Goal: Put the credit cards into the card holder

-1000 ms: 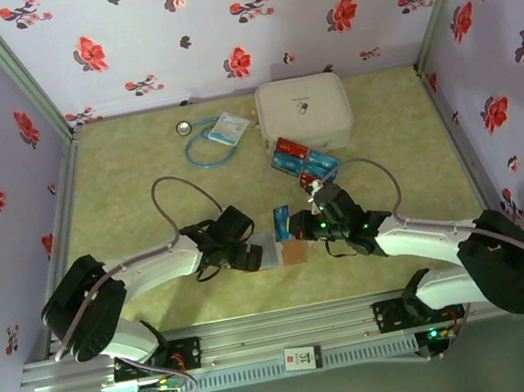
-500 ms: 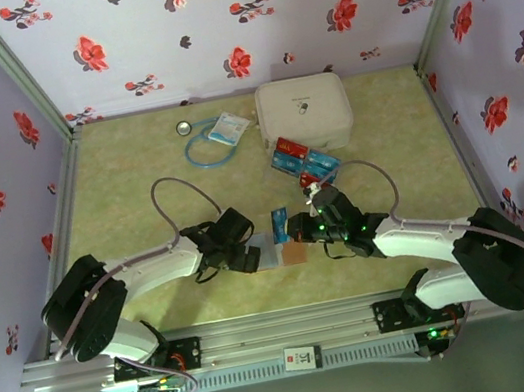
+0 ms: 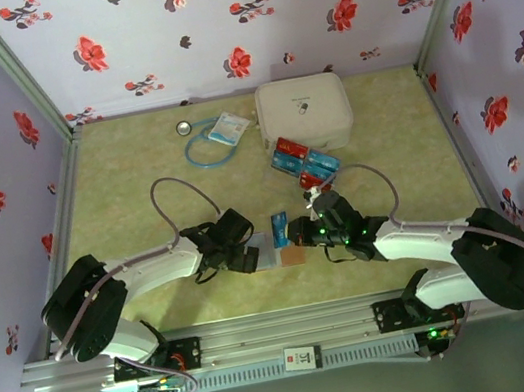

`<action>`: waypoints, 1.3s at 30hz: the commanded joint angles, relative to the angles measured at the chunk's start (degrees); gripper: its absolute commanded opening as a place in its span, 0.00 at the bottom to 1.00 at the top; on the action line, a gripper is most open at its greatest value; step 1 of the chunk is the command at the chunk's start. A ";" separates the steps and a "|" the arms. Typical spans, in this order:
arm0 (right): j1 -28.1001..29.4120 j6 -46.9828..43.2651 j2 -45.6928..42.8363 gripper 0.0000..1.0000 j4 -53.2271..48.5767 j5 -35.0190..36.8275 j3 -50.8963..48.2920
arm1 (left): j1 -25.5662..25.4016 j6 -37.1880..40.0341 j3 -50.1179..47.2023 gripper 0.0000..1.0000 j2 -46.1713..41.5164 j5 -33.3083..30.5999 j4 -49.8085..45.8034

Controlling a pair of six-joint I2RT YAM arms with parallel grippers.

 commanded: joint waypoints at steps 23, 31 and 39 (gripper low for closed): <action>2.89 3.34 5.88 0.00 13.20 1.13 -4.45 | -0.34 -1.00 -1.06 1.00 -0.12 -2.09 -2.76; 3.52 4.06 6.62 0.00 15.19 1.14 -4.96 | -0.33 -1.34 -1.31 1.00 -0.16 -2.07 -2.76; 4.05 4.53 8.03 0.00 16.77 1.13 -5.35 | -0.33 -1.50 -1.52 1.00 -0.40 -2.05 -2.78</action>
